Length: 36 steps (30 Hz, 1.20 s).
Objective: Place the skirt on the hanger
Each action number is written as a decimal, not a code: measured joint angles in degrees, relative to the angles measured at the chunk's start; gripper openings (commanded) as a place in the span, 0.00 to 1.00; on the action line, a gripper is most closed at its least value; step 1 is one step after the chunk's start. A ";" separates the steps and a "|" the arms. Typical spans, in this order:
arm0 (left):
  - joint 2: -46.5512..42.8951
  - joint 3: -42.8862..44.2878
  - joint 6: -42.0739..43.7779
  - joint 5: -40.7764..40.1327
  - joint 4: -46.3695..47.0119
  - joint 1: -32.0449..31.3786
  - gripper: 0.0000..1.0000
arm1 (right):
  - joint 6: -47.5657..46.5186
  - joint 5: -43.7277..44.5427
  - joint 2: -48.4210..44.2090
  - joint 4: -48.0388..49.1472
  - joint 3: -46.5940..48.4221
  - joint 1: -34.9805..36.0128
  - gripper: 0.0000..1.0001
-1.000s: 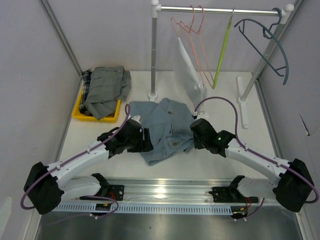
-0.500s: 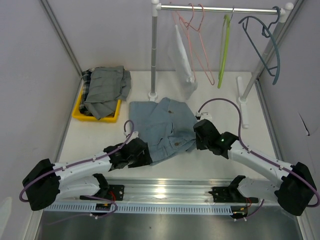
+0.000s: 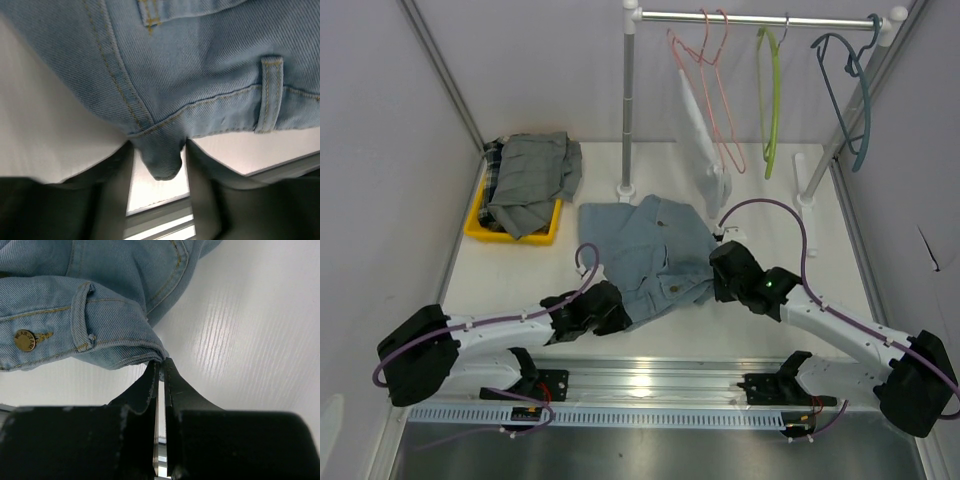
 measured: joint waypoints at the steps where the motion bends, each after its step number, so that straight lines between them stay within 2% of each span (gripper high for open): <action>1: 0.70 -0.17 -0.33 -0.09 0.48 -0.02 0.24 | 0.09 0.00 0.00 0.00 0.00 0.04 0.00; 4: 1.68 -0.11 -0.46 -0.59 0.81 -0.04 0.00 | 0.33 -0.04 -0.02 0.00 -0.02 0.09 0.00; 10: -1.53 4.70 3.78 -3.56 -6.25 0.15 0.00 | -0.72 -0.20 -1.97 -0.15 0.02 0.09 0.00; 15: -7.54 19.85 11.78 -7.21 -19.39 1.42 0.00 | -3.58 0.20 -6.40 -3.67 3.43 0.09 0.00; 25: -12.55 55.39 25.92 -9.20 -38.51 2.56 0.00 | -15.10 -1.36 -18.62 -7.43 23.93 1.46 0.00; 31: -13.46 66.73 28.11 -4.50 -43.78 2.36 0.00 | -21.31 -8.50 -20.26 -7.82 36.30 2.08 0.00; 36: -13.20 69.77 28.15 -3.39 -44.61 2.34 0.00 | -24.17 -11.37 -16.87 -9.22 43.76 2.23 0.00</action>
